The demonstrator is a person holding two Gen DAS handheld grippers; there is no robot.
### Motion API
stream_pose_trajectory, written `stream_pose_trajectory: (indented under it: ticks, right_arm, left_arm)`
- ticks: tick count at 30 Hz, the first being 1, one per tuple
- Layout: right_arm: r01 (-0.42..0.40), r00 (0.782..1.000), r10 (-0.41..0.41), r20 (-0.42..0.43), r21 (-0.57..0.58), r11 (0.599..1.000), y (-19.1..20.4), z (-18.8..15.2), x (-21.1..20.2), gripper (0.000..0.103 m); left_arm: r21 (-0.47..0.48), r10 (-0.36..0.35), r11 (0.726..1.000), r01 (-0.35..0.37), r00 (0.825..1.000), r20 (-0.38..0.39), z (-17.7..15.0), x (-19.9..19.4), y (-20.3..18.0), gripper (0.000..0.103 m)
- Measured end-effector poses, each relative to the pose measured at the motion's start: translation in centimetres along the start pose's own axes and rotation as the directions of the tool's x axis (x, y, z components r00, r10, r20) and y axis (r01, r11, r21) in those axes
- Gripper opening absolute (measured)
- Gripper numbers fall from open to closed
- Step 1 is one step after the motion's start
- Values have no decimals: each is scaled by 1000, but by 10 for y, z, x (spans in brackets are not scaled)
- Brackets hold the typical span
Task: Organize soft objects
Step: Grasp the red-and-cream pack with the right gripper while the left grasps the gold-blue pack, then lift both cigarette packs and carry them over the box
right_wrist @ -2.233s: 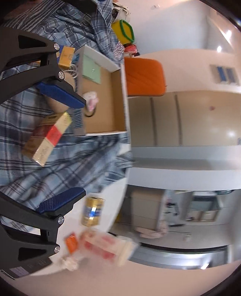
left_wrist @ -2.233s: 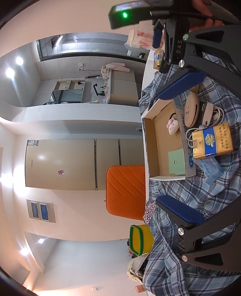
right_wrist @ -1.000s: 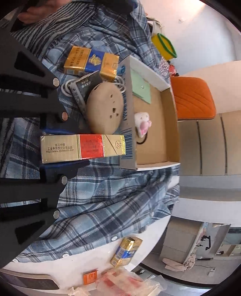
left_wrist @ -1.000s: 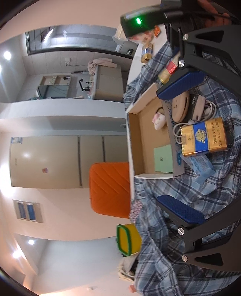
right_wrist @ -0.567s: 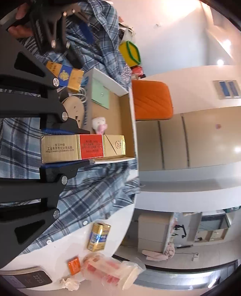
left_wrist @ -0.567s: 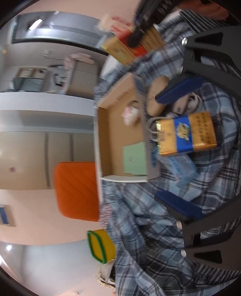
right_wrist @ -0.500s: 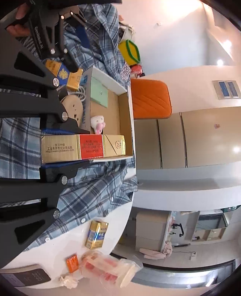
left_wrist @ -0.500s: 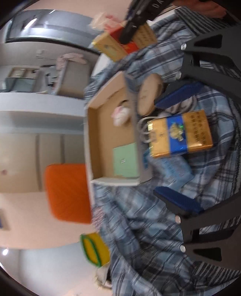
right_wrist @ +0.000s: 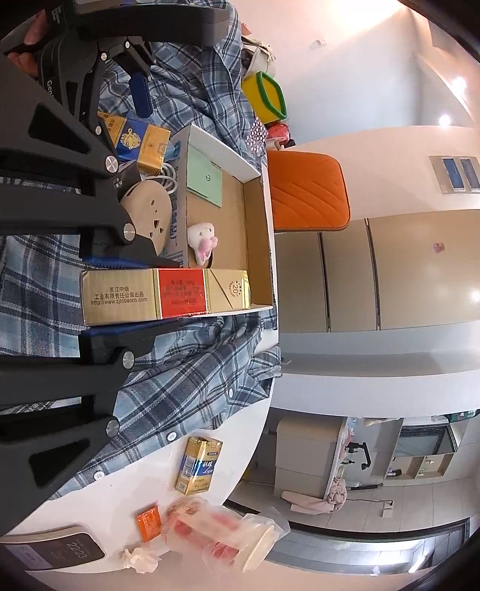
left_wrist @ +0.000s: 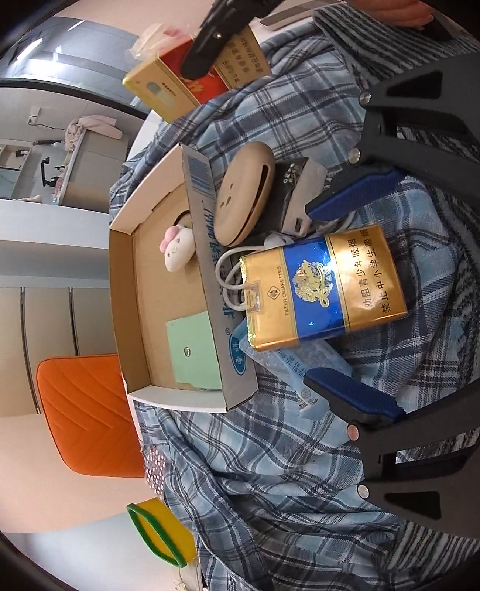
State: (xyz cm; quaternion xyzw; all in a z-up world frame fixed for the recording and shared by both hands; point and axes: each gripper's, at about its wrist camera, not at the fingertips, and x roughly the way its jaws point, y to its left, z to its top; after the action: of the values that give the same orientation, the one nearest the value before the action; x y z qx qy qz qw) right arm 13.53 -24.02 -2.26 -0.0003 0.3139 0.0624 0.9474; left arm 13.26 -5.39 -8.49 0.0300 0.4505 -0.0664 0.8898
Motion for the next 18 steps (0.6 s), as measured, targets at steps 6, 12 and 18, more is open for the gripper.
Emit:
stream_pose_trajectory:
  ticks: [6,12,18]
  right_arm:
    - [6,1000,-6,-2,-15,1000,3,-2,1,25]
    - [12,1000,-12,-2,-23,1000,4,-2,2,25]
    - [11,1000,-10,15,-23,1000,3,-2,-1,25]
  left_arm:
    - [-7,49,999,-49,998,-29,1,5,-1,81]
    - [-3,59,998,-59,998,-35,2,8,2,53]
    - [-17,22,1000,-21,999,34,1,-5,6,50]
